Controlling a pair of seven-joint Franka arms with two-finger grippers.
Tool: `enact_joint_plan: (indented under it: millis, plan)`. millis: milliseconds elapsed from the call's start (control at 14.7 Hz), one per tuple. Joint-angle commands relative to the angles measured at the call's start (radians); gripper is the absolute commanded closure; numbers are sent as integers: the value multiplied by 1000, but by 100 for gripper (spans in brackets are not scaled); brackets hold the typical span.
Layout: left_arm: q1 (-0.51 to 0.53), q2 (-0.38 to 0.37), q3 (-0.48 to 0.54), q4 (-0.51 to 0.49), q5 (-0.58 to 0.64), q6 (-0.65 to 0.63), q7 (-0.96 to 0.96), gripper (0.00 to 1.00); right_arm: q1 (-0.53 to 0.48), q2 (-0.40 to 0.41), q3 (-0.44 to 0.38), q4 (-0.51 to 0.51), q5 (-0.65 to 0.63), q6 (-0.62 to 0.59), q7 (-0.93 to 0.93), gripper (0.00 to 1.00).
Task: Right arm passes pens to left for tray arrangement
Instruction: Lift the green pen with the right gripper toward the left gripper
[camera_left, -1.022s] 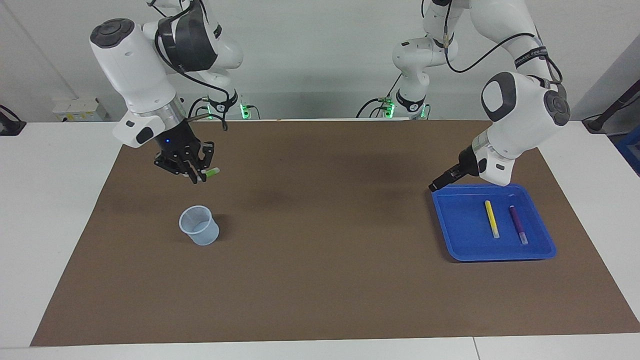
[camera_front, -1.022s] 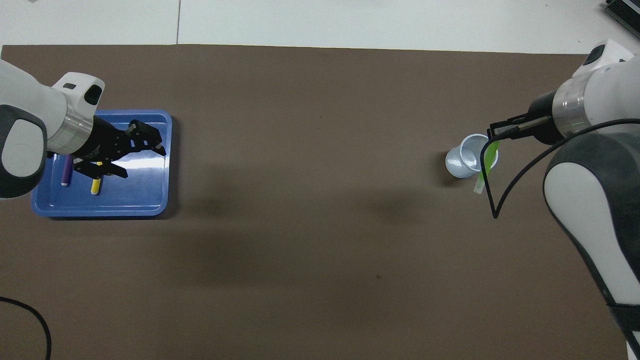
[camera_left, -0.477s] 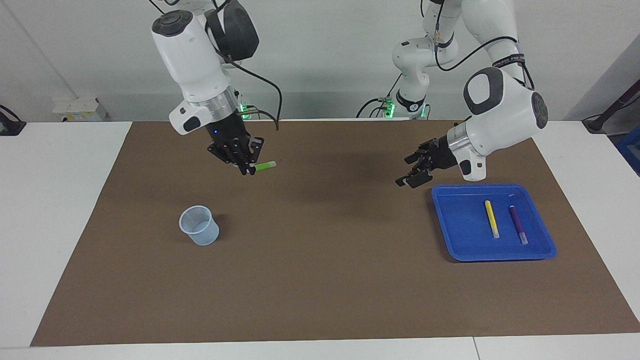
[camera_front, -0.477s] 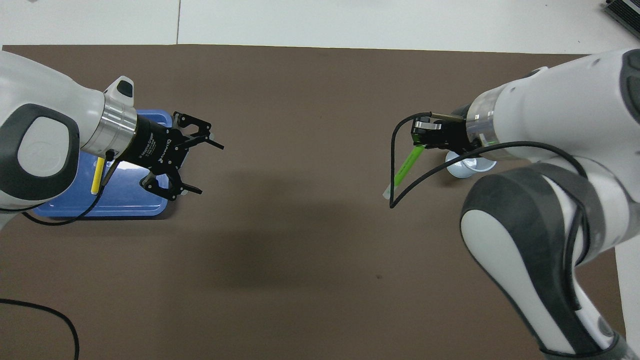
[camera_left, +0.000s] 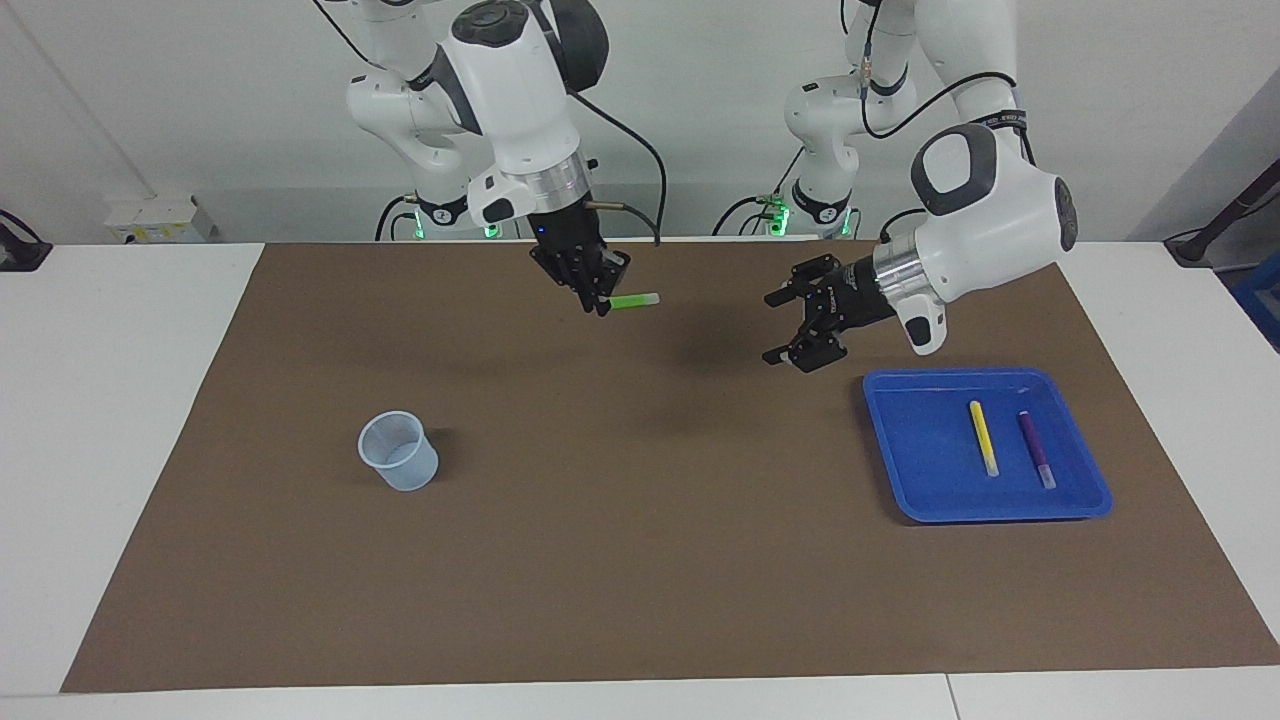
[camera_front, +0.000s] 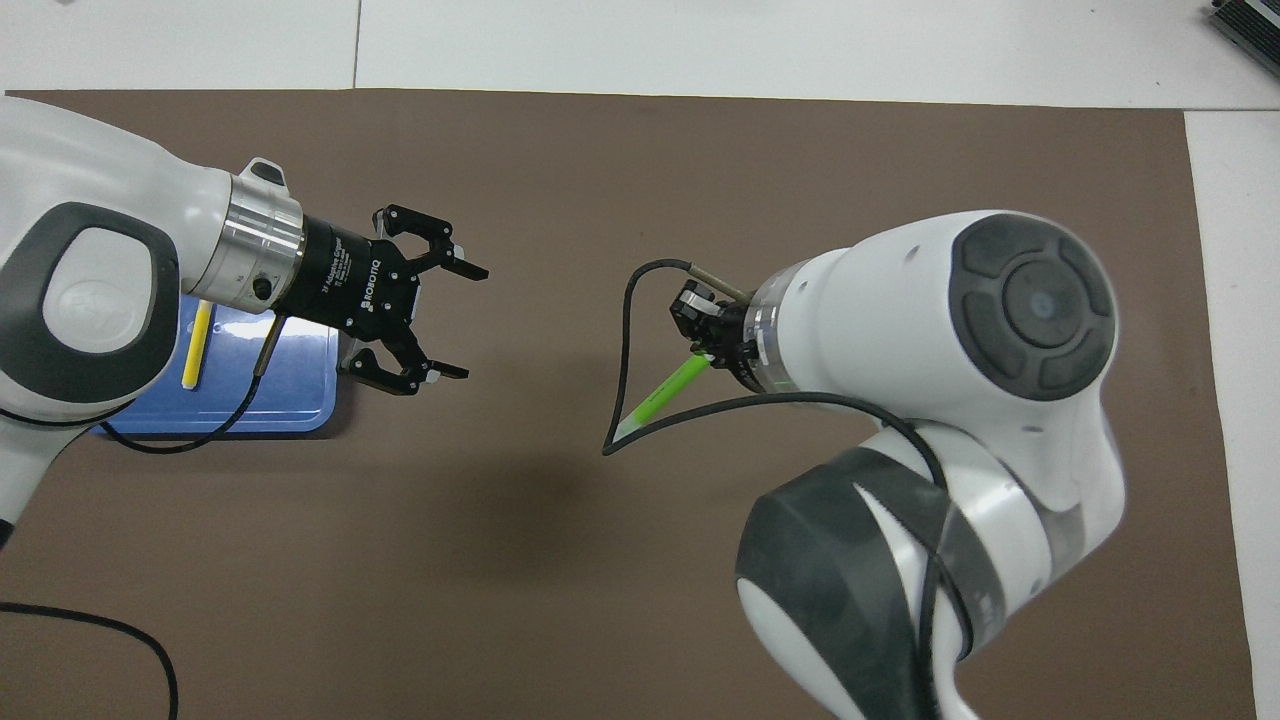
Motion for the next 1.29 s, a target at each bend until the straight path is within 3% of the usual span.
enact_joint_plan:
  millis: [0, 409, 954, 1226]
  plan:
    - [-33, -16, 6, 0, -18, 37, -124, 1, 25, -32, -1, -33, -34, 20, 184, 100]
    - [-68, -68, -20, -13, -17, 37, -292, 3, 49, -34, 0, -30, -54, 11, 312, 100]
    - [-142, -196, -20, -183, -14, 108, -299, 3, 29, -14, -4, -4, -137, 49, 269, 100]
    - [-182, -211, -20, -224, -15, 205, -309, 6, 23, 30, -3, 82, -126, 80, 485, 100]
